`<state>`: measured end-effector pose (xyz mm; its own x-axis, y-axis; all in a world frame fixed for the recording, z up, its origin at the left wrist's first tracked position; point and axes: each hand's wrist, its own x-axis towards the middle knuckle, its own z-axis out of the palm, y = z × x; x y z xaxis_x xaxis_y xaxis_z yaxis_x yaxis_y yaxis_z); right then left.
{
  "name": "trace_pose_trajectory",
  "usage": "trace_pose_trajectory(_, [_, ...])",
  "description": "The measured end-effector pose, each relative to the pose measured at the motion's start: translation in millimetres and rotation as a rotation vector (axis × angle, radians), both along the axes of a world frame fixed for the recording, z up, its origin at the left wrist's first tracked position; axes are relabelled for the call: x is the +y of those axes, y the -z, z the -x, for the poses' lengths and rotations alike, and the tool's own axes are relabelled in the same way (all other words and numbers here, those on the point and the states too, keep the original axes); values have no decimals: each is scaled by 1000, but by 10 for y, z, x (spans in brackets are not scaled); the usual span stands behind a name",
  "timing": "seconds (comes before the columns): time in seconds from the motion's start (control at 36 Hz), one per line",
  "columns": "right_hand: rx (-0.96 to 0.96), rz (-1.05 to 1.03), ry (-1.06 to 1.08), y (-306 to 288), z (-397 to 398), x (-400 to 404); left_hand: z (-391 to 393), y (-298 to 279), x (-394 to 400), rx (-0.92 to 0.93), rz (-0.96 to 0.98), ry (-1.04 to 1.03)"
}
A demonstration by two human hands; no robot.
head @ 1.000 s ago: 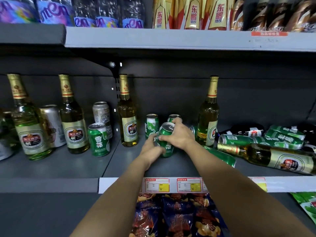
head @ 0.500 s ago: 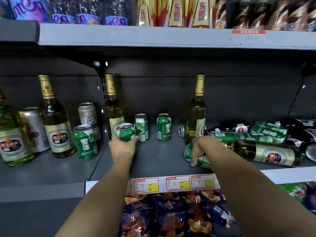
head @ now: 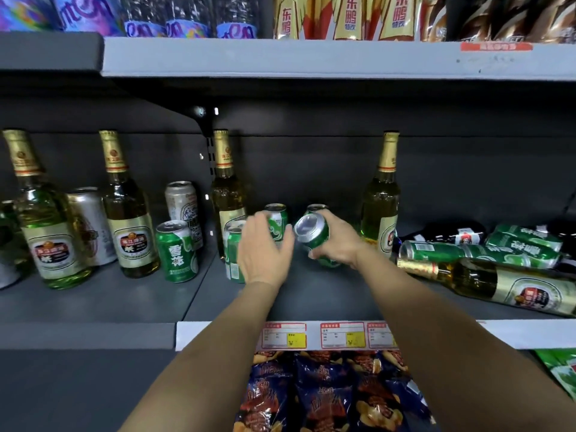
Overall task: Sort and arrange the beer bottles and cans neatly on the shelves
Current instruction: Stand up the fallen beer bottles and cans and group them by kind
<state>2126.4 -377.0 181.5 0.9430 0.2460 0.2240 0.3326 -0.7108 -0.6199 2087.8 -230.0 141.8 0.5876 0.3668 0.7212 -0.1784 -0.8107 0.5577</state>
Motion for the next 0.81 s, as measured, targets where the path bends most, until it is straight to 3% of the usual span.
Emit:
trace_pose_trajectory(0.06, [-127,211,4,12,37,92,-38,-53,-95,271,246,159])
trace_pose_trajectory(0.14, [-304,455,-55,3,131,187,-46,-112,-157,647,877,425])
trace_pose_trajectory(0.19, [-392,550,-111,11,158,214,-52,-82,-122,750,1137,567])
trace_pose_trajectory(0.28, [-538,653,-149,83,118,233,-81,-53,-54,730,1295,645])
trace_pose_trajectory(0.39, [-572,637,-38,108,80,180,-134,-51,-1,669,1333,633])
trace_pose_trajectory(0.44, [-441,535,82,101,17,139,-154,-17,25,651,1282,623])
trace_pose_trajectory(0.5, [-170,210,196,132,-109,113,-160,25,25,645,1180,617])
trace_pose_trajectory(0.58, [161,-287,174,213,-208,170,-145,56,-64,586,1045,603])
trace_pose_trajectory(0.81, [170,-84,113,456,-268,116,-275,143,-128,452,678,344])
